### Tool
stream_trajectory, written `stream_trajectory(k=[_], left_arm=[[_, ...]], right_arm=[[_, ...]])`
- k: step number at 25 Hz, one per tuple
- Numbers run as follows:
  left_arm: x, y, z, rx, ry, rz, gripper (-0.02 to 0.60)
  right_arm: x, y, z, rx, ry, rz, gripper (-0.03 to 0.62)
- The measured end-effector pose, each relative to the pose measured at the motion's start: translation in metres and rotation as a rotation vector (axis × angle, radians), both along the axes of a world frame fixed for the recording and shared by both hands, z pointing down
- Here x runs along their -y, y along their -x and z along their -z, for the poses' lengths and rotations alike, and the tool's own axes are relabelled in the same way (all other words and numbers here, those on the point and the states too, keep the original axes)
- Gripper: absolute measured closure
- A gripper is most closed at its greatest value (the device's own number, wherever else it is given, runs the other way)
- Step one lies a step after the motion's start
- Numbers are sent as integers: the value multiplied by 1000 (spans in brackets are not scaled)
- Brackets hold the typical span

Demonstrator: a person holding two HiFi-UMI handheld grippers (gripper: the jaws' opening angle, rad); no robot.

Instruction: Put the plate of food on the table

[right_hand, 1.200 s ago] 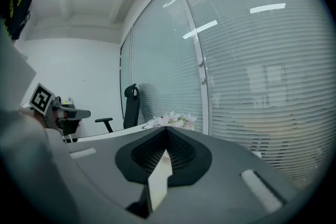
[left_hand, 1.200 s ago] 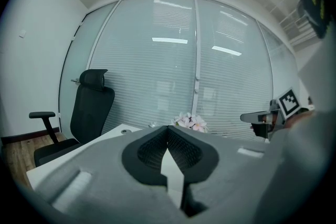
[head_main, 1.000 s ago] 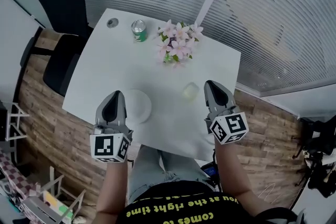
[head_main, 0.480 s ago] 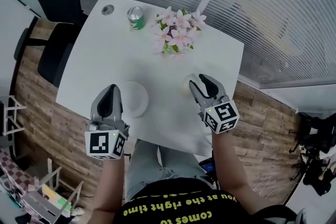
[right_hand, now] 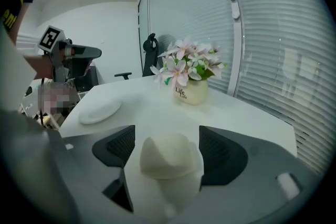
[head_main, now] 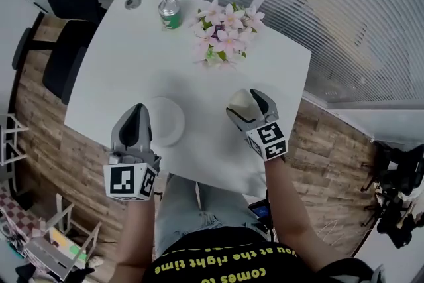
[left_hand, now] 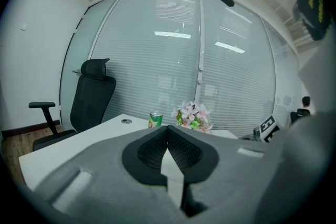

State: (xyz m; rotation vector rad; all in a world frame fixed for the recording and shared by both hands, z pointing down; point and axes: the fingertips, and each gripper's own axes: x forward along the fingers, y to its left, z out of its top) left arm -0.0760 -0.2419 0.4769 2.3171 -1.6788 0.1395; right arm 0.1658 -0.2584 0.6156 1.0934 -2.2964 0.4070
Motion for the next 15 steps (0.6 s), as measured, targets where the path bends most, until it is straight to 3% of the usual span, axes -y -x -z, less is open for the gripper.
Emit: stream_trajectory(k=[4, 15], left_arm=[[0, 3, -2, -4, 2, 7, 581], [-4, 2, -9, 0, 19, 4, 580]], right_arm=[[-5, 5, -17, -49, 35, 52, 171], [-5, 6, -43, -98, 87, 91, 155]])
